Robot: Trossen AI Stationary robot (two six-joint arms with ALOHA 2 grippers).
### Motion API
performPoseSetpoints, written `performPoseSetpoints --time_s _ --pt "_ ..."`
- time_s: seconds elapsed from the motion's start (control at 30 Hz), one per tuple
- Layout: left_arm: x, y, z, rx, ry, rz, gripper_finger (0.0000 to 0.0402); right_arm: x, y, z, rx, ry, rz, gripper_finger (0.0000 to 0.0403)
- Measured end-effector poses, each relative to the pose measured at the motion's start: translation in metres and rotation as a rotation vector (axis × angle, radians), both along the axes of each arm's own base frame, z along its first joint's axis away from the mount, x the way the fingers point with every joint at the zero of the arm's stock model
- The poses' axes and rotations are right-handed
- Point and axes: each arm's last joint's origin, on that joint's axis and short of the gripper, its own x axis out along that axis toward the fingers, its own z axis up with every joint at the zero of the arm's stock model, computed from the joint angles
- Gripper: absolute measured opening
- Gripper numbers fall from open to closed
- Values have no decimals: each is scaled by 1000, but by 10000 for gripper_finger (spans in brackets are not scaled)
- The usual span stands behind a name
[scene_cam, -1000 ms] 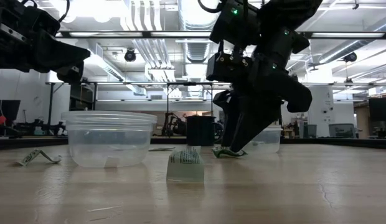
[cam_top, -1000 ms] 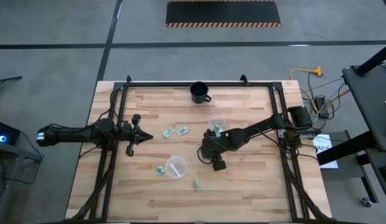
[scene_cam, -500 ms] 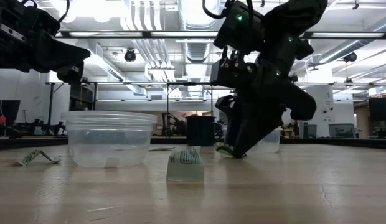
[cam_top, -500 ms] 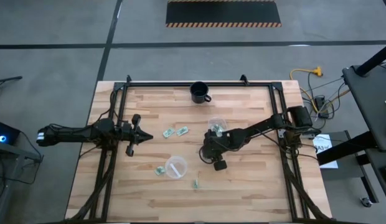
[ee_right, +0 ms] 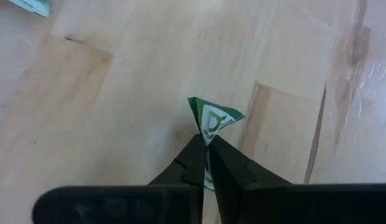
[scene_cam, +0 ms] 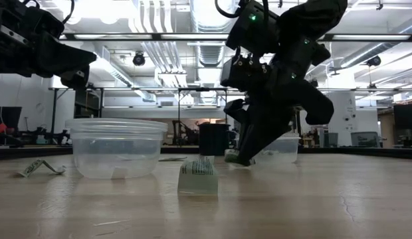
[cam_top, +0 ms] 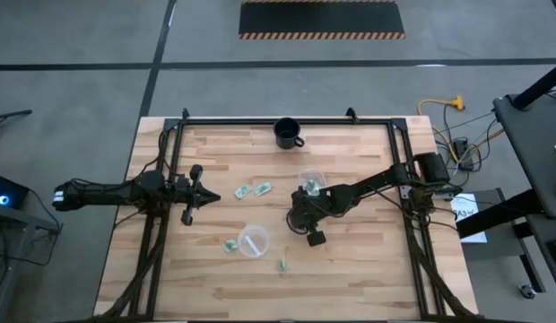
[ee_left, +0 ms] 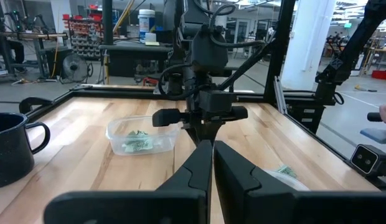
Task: Pick and place items into bin
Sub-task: Put the green stevia packet into the right transparent bin
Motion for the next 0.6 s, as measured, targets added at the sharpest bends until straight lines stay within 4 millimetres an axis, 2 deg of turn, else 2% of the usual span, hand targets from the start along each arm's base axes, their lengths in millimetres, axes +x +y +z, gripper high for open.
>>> performPoseSetpoints --time_s 0.43,0.6 --pt "0 0 0 0 0 0 0 2 0 1 6 -22 -14 7" --pt "0 0 0 0 0 0 0 4 -2 2 12 -41 -74 7"
